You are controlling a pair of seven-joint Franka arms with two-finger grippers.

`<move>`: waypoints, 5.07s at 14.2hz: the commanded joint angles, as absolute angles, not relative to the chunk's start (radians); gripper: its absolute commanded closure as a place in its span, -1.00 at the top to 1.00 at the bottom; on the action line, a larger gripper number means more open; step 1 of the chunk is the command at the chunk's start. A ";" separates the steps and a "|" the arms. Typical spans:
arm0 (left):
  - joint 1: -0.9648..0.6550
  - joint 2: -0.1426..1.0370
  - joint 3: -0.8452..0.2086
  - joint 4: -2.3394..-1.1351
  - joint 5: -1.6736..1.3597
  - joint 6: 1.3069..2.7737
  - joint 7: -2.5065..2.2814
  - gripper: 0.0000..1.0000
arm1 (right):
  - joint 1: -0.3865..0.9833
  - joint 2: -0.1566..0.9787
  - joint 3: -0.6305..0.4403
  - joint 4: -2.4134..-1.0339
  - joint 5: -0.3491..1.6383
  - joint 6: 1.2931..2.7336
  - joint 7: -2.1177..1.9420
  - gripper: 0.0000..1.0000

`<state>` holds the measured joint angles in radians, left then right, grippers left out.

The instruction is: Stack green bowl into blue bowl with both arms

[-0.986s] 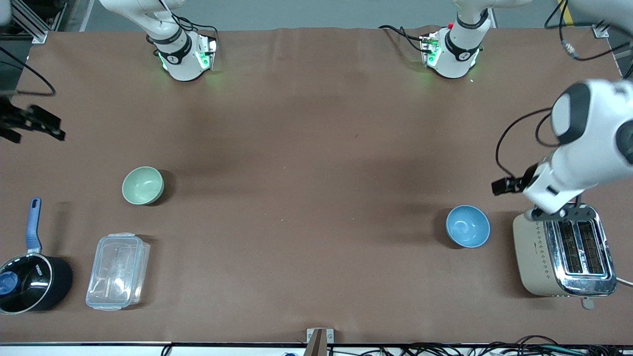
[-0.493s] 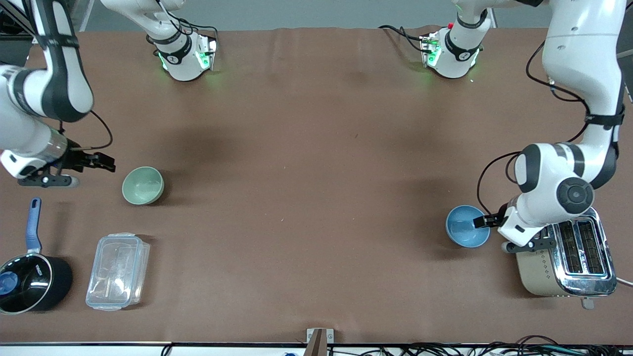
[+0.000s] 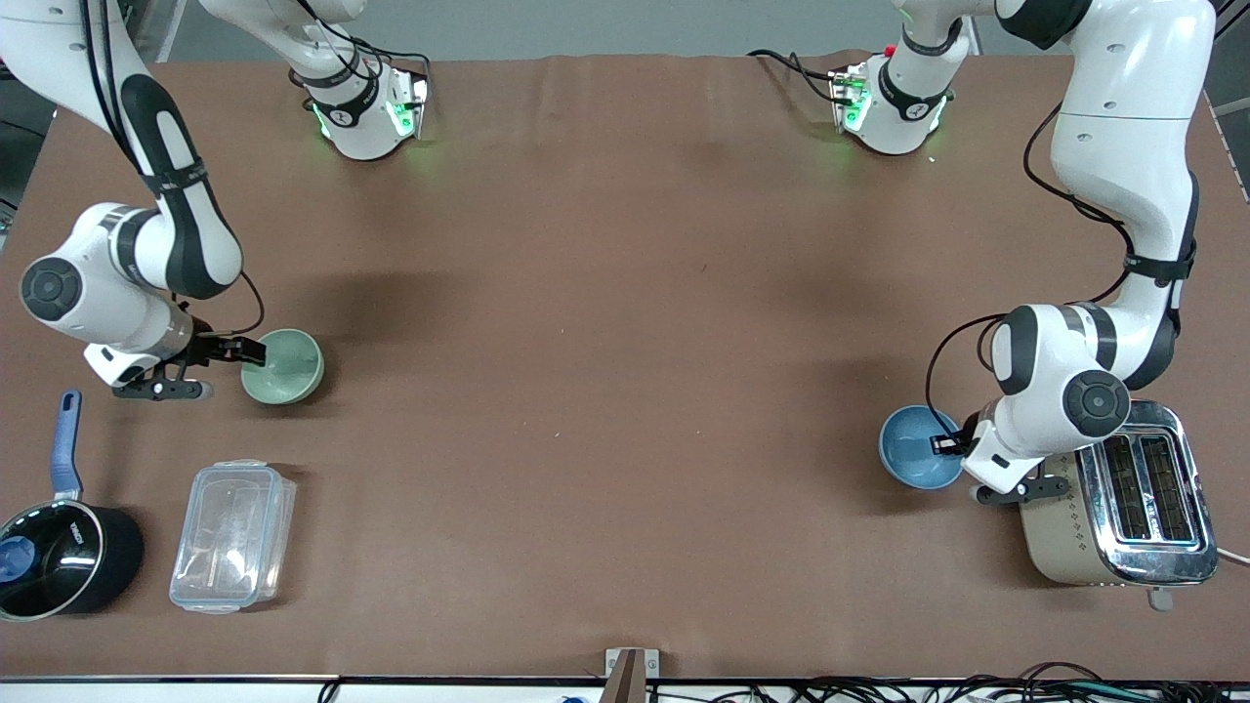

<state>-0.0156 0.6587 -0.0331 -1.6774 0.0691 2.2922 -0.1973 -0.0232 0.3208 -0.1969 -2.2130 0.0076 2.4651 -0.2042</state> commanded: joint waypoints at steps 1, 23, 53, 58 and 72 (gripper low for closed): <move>-0.023 0.647 -0.037 -1.677 0.090 2.286 -0.229 -1.00 | -0.043 0.317 -0.184 -2.258 0.038 2.514 -0.219 0.98; -0.425 0.764 -0.344 -1.560 0.097 2.398 -0.864 0.25 | -0.055 0.313 -0.183 -2.073 0.213 2.179 -0.361 -1.00; -0.055 -0.020 -0.029 -1.551 0.029 1.551 -0.072 1.00 | 0.862 0.431 -0.183 -1.859 0.268 2.396 1.244 -0.97; -0.052 -0.075 -0.029 -1.644 0.029 1.549 -0.064 1.00 | 0.862 0.509 -0.183 -1.799 0.273 2.422 1.252 -0.97; -0.055 -0.067 -0.046 -1.637 0.028 1.565 -0.066 1.00 | 0.861 0.549 -0.183 -1.787 0.272 2.459 1.238 -0.14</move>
